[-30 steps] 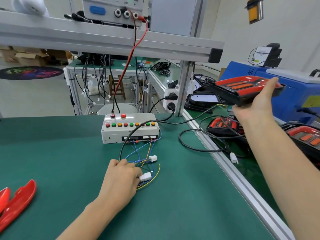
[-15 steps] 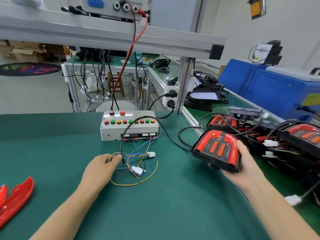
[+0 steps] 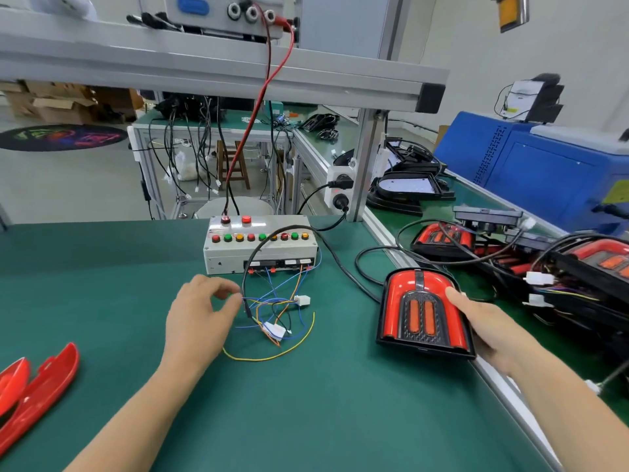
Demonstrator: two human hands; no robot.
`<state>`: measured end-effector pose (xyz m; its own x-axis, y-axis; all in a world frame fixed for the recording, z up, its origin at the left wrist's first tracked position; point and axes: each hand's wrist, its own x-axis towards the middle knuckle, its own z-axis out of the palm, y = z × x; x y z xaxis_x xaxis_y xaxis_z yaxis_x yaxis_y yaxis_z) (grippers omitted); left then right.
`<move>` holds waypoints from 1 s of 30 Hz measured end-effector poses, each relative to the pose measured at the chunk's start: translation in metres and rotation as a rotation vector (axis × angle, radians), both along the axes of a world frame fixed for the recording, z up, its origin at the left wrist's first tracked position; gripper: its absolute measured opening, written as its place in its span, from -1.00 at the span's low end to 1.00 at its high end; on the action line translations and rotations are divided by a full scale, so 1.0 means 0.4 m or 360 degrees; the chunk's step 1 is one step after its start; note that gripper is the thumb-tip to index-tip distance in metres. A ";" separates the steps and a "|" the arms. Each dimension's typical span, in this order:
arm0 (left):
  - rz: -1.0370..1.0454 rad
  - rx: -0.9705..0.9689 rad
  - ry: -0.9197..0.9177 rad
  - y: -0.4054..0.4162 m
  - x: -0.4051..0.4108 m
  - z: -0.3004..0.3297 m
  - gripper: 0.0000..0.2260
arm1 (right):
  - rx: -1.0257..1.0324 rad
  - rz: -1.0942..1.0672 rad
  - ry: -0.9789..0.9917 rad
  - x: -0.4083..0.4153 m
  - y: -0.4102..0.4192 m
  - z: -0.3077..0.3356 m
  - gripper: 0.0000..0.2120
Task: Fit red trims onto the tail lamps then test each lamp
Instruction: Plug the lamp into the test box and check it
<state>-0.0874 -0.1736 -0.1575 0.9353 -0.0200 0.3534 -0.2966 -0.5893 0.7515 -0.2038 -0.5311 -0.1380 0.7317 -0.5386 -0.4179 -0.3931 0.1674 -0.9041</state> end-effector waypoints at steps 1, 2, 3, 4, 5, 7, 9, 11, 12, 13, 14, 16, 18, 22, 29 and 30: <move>0.0038 -0.0266 0.0170 -0.001 0.011 0.003 -0.91 | -0.0124 0.0020 0.0034 -0.003 -0.005 0.001 -0.59; 0.0059 -0.0549 0.0362 -0.001 0.024 0.006 -0.86 | -0.0231 0.0025 0.0053 -0.006 -0.008 0.003 -0.64; 0.0050 -0.0741 0.0544 0.002 0.037 0.010 -0.83 | -0.0318 0.0020 0.0059 -0.009 -0.011 0.007 -0.67; 0.0013 -0.0794 0.0705 0.007 0.051 0.011 -0.81 | -0.0383 0.0020 0.0060 -0.012 -0.014 0.010 -0.67; -0.0052 -0.0763 0.0842 0.015 0.062 0.010 -0.82 | -0.0435 0.0029 0.0065 -0.014 -0.016 0.013 -0.64; -0.0268 -0.0714 0.1083 0.024 0.072 0.015 -0.86 | -0.0555 0.0048 0.0096 -0.016 -0.014 0.016 -0.52; -0.0480 -0.0730 0.1301 0.025 0.082 0.018 -0.89 | -0.0792 0.0035 0.0115 -0.018 -0.003 0.020 -0.41; -0.0590 -0.0642 0.1413 0.021 0.081 0.024 -0.88 | -0.1045 0.0029 0.0065 -0.018 0.020 0.033 -0.39; -0.0593 -0.0600 0.1426 0.015 0.080 0.023 -0.88 | -0.1138 0.0043 0.0030 -0.017 0.035 0.042 -0.39; -0.0572 -0.0588 0.1420 0.010 0.079 0.022 -0.89 | -0.1218 0.0071 -0.0001 -0.014 0.050 0.053 -0.40; -0.0537 -0.0601 0.1403 0.004 0.077 0.022 -0.90 | -0.1292 0.0106 -0.0027 -0.012 0.066 0.063 -0.41; -0.0453 -0.0668 0.1307 -0.003 0.074 0.029 -0.92 | -0.1437 0.0169 -0.0079 -0.009 0.099 0.082 -0.43; -0.0346 -0.0701 0.1056 -0.004 0.073 0.044 -0.91 | -0.1571 0.0230 -0.0139 -0.007 0.132 0.099 -0.45; -0.0250 -0.0633 0.0381 0.008 0.073 0.091 -0.80 | -0.1745 0.0350 -0.0259 -0.002 0.195 0.122 -0.50; -0.0203 0.0380 -0.0760 -0.003 0.030 0.150 -0.78 | -0.1928 0.0545 -0.0701 0.019 0.308 0.135 -0.59; -0.0322 0.0387 -0.0773 -0.013 0.018 0.155 -0.76 | -0.1963 0.0596 -0.0782 0.023 0.327 0.140 -0.59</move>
<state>-0.0800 -0.1788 -0.0954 0.6362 -0.3160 0.7039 -0.6984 -0.6236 0.3512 -0.1946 -0.4002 -0.0820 0.8459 -0.1080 0.5223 0.1631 -0.8800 -0.4462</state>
